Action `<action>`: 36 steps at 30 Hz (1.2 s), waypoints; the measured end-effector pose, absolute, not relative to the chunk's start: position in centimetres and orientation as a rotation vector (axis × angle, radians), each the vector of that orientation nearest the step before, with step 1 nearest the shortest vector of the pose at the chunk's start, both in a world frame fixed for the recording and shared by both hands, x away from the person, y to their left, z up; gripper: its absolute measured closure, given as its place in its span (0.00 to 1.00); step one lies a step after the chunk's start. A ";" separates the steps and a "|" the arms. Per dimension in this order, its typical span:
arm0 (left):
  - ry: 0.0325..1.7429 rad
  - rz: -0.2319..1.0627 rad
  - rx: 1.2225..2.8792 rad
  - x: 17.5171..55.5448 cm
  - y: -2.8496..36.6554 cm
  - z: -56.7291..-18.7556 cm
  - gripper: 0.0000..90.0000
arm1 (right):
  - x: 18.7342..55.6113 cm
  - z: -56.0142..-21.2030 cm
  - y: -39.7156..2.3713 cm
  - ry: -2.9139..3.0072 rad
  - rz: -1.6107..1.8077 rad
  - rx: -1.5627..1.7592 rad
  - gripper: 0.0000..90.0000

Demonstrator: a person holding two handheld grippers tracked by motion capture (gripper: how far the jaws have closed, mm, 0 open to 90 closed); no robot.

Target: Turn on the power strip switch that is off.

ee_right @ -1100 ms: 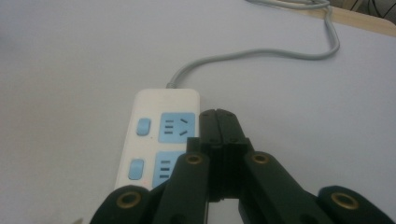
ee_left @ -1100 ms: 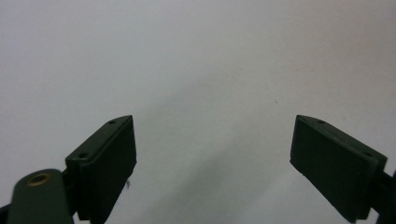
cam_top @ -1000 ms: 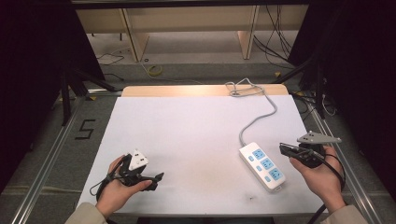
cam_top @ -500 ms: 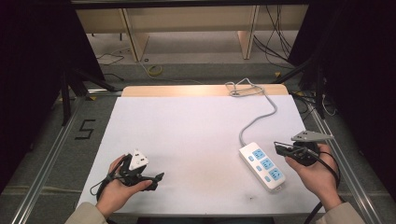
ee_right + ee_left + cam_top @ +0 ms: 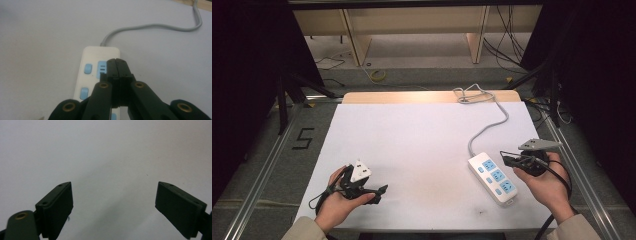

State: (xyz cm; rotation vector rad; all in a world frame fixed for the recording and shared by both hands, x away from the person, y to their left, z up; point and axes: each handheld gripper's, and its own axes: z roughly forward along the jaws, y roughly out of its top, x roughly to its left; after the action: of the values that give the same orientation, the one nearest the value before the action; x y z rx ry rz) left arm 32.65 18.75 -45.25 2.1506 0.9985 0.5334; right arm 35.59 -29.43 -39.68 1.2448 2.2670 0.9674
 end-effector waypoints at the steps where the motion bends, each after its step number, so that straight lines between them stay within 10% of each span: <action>1: 0.995 0.535 2.152 32.7 18.8 -45.2 0.16 | 35.6 -39.7 -29.4 2.270 0.966 1.245 1.00; 36: 0.994 0.536 2.154 32.7 18.7 -45.2 0.16 | 36.7 -39.7 -27.6 2.342 0.924 1.232 1.00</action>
State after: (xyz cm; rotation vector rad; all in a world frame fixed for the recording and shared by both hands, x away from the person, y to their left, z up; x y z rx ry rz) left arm 32.70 18.71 -45.24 2.1543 0.9938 0.5364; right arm 36.69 -27.65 -39.68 1.2320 2.3424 0.9240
